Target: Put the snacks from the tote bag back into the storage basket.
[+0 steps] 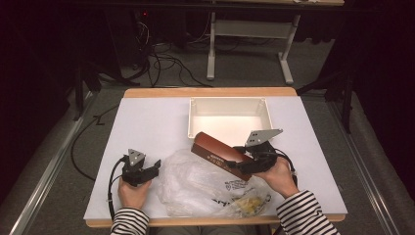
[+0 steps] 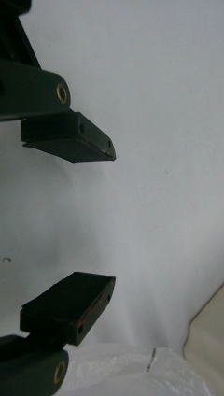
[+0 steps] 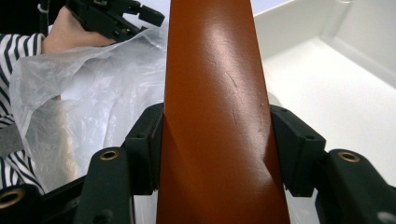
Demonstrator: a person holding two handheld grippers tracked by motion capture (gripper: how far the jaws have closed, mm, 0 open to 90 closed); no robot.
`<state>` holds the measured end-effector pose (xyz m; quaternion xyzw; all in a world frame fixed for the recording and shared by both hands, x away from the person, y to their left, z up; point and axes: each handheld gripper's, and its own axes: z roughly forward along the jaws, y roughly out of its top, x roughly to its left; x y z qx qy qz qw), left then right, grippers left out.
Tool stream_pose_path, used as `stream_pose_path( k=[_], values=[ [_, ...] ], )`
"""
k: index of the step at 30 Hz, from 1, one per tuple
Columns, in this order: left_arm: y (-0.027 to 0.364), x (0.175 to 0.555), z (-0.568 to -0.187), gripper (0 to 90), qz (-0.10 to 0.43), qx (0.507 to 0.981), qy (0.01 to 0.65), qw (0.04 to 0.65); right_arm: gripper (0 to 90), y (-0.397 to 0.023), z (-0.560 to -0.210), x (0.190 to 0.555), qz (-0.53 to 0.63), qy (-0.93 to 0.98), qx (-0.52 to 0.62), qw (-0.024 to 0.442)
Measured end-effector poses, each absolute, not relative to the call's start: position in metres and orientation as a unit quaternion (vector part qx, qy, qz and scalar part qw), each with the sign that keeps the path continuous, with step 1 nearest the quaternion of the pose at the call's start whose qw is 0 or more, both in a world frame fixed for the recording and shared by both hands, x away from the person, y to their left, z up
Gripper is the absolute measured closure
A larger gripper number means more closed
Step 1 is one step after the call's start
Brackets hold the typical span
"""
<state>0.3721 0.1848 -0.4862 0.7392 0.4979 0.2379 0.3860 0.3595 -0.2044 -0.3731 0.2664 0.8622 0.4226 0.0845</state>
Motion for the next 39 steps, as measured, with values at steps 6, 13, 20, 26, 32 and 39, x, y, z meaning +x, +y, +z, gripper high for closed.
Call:
stream_pose_path(
  k=[6,13,20,26,32,39],
  values=[
    [0.186,0.372,-0.486,33.8,0.235,0.737,0.499,0.39,42.7,-0.21,-0.369,0.366,0.422,0.857,0.282,0.088],
    [0.187,0.372,-0.486,33.8,0.235,0.736,0.5,0.392,42.8,-0.218,-0.364,0.378,0.424,0.847,0.302,0.108],
    [0.187,0.372,-0.486,33.8,0.237,0.731,0.504,0.395,42.9,-0.224,-0.358,0.388,0.425,0.835,0.323,0.129],
    [0.188,0.371,-0.486,33.0,0.236,0.731,0.503,0.396,42.9,-0.227,-0.358,0.397,0.418,0.833,0.337,0.134],
    [0.187,0.371,-0.486,33.0,0.235,0.731,0.503,0.396,42.9,-0.23,-0.352,0.406,0.415,0.83,0.343,0.143],
    [0.187,0.372,-0.486,33.2,0.237,0.731,0.504,0.395,42.9,-0.232,-0.352,0.418,0.406,0.829,0.355,0.147]
  ],
)
